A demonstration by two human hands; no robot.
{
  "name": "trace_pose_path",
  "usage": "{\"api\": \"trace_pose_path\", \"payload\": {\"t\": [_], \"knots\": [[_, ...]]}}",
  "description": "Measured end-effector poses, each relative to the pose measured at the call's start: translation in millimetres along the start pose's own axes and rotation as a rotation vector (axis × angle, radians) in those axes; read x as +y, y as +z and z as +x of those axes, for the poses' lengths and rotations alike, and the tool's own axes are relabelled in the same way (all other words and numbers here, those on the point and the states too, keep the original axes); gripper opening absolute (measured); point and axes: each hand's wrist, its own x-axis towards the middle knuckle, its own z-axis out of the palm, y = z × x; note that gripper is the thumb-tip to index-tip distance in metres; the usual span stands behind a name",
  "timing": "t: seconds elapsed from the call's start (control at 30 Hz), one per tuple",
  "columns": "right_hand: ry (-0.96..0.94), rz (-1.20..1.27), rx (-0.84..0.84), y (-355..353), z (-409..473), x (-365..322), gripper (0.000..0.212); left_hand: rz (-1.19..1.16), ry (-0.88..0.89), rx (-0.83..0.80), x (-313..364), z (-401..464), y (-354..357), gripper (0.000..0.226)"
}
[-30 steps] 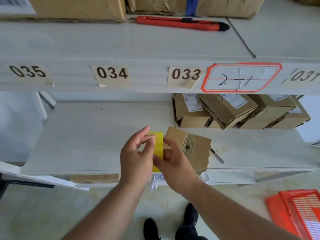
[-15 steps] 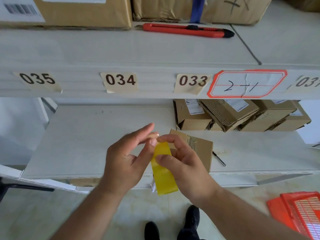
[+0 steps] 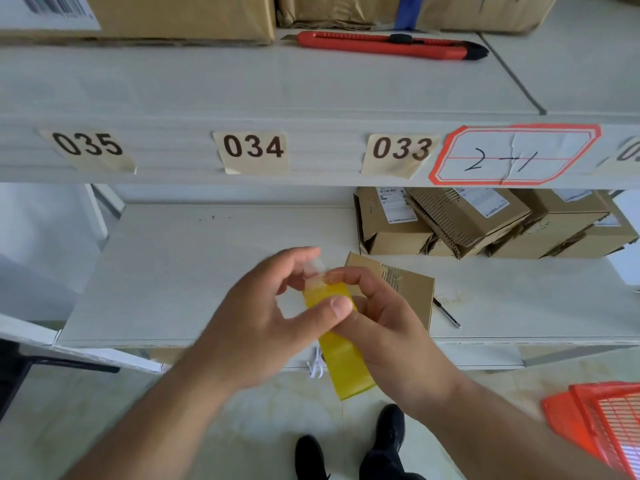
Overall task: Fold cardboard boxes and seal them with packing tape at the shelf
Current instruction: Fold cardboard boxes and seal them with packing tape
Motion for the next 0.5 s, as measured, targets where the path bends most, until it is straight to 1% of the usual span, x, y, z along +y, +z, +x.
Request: {"api": "trace_pose_path", "payload": {"t": [0.03, 0.1, 0.13, 0.2, 0.3, 0.43, 0.5], "knots": [[-0.008, -0.014, -0.008, 0, 0, 0, 0.027, 0.004, -0.025, -0.016, 2, 4, 1, 0.055], [-0.014, -0.041, -0.003, 0, -2, 1, 0.028, -0.018, -0.049, 0.025, 5, 10, 2, 0.023], [-0.014, -0.072, 0.001, -1, -2, 3, 0.028, -0.032, -0.053, 0.061, 6, 12, 2, 0.011], [-0.014, -0.151, 0.0, -2, -4, 4, 0.031, -0.045, -0.05, 0.116, 7, 11, 3, 0.009], [-0.023, -0.188, -0.007, -4, -5, 5, 0.033, -0.017, -0.037, 0.154, 9, 7, 7, 0.01], [0.03, -0.155, 0.046, -6, -3, 7, 0.042, -0.026, -0.036, 0.171, 8, 4, 12, 0.009], [0.04, -0.101, 0.04, -7, -3, 6, 0.037, -0.054, -0.037, 0.167, 7, 3, 12, 0.009]]}}
